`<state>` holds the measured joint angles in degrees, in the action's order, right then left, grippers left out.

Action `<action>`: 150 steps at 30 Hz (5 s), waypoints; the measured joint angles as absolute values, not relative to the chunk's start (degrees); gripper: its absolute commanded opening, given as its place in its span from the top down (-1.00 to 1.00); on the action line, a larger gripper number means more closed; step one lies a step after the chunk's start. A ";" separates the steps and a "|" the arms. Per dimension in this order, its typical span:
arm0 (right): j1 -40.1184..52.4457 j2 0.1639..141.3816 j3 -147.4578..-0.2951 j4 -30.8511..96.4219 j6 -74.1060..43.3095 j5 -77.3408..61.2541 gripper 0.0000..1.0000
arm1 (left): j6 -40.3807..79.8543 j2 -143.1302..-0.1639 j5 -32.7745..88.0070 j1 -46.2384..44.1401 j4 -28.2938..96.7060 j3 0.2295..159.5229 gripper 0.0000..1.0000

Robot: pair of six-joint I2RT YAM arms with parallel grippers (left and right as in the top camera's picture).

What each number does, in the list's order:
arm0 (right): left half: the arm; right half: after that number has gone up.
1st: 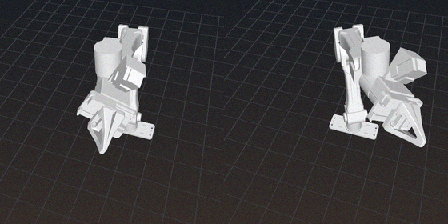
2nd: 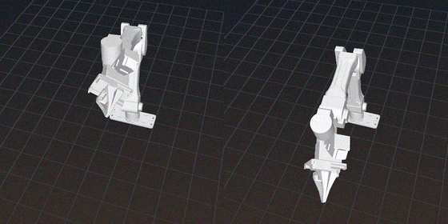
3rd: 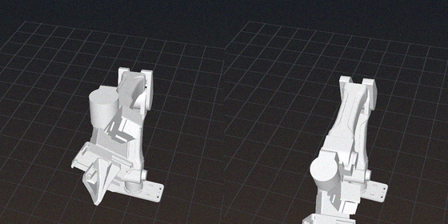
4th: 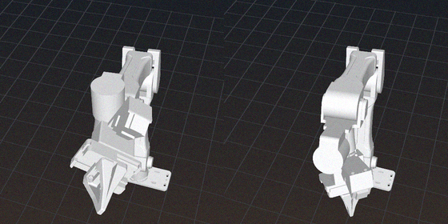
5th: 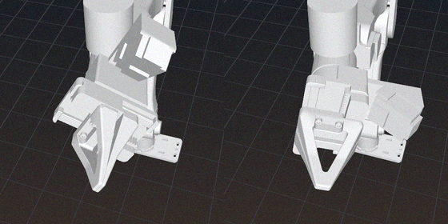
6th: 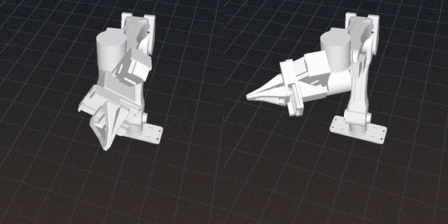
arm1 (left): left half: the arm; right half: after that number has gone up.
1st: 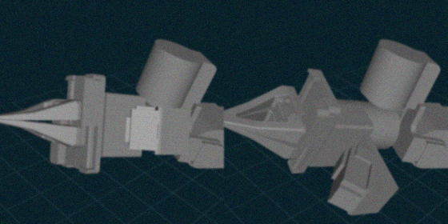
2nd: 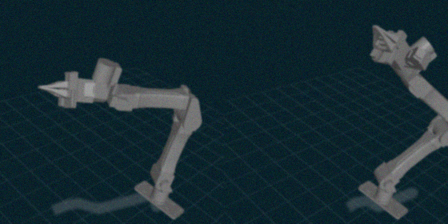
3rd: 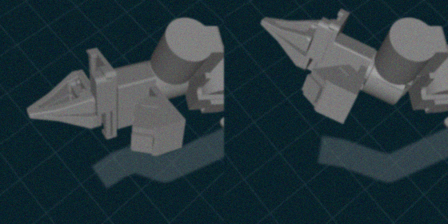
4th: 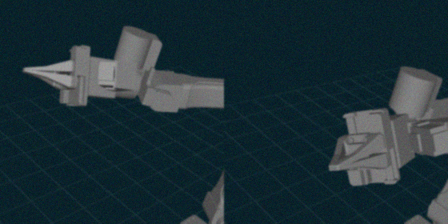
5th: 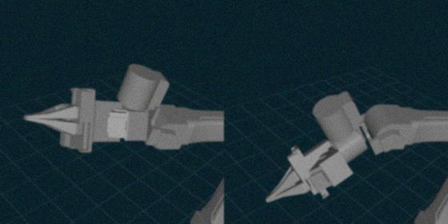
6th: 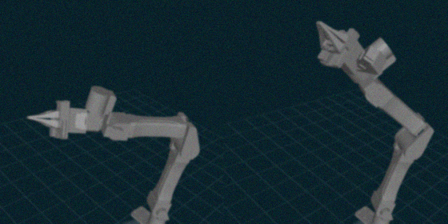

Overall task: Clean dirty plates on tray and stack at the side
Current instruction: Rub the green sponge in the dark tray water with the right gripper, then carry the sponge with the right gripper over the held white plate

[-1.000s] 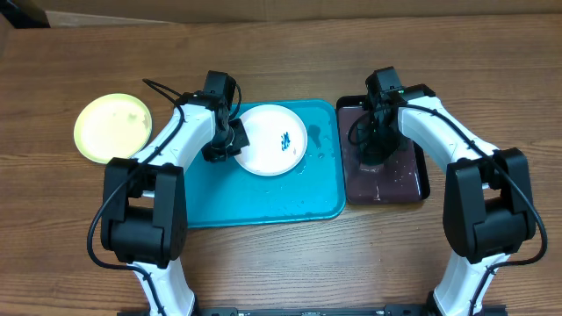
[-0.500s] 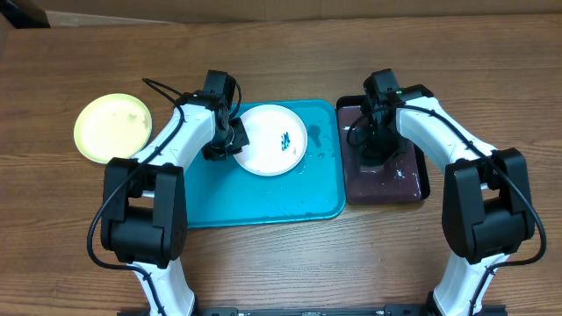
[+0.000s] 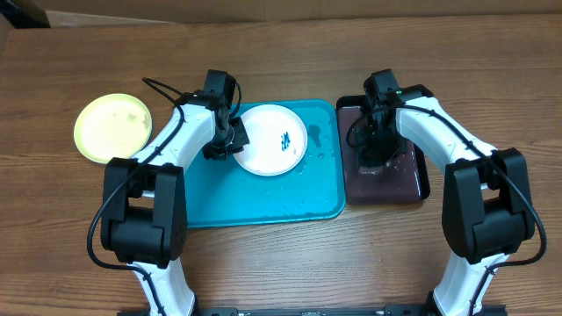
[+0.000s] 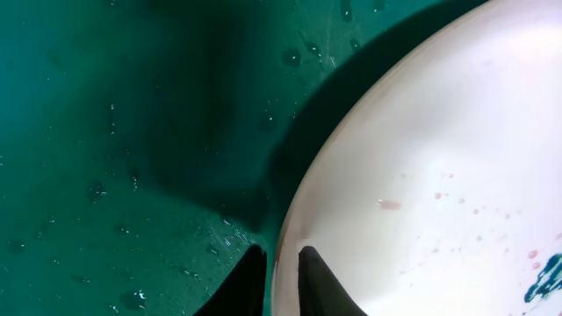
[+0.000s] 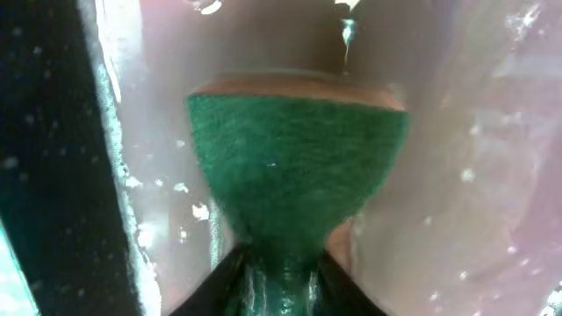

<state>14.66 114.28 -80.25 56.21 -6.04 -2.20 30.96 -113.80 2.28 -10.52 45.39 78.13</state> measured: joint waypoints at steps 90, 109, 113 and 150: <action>14.61 109.16 -84.64 62.83 -8.88 5.48 0.93 | 28.95 -113.78 5.67 -10.52 46.02 77.93 0.77; 14.61 109.14 -87.59 64.66 -9.89 3.77 0.92 | 28.56 -113.78 6.90 -11.55 47.99 77.93 0.92; 14.61 109.16 -85.62 60.99 -10.24 3.01 0.93 | 28.56 -113.78 7.64 -11.53 48.40 77.93 0.92; 33.50 109.10 -95.59 53.95 -10.83 -2.74 0.93 | 28.56 -113.78 10.98 -13.08 49.12 77.93 0.92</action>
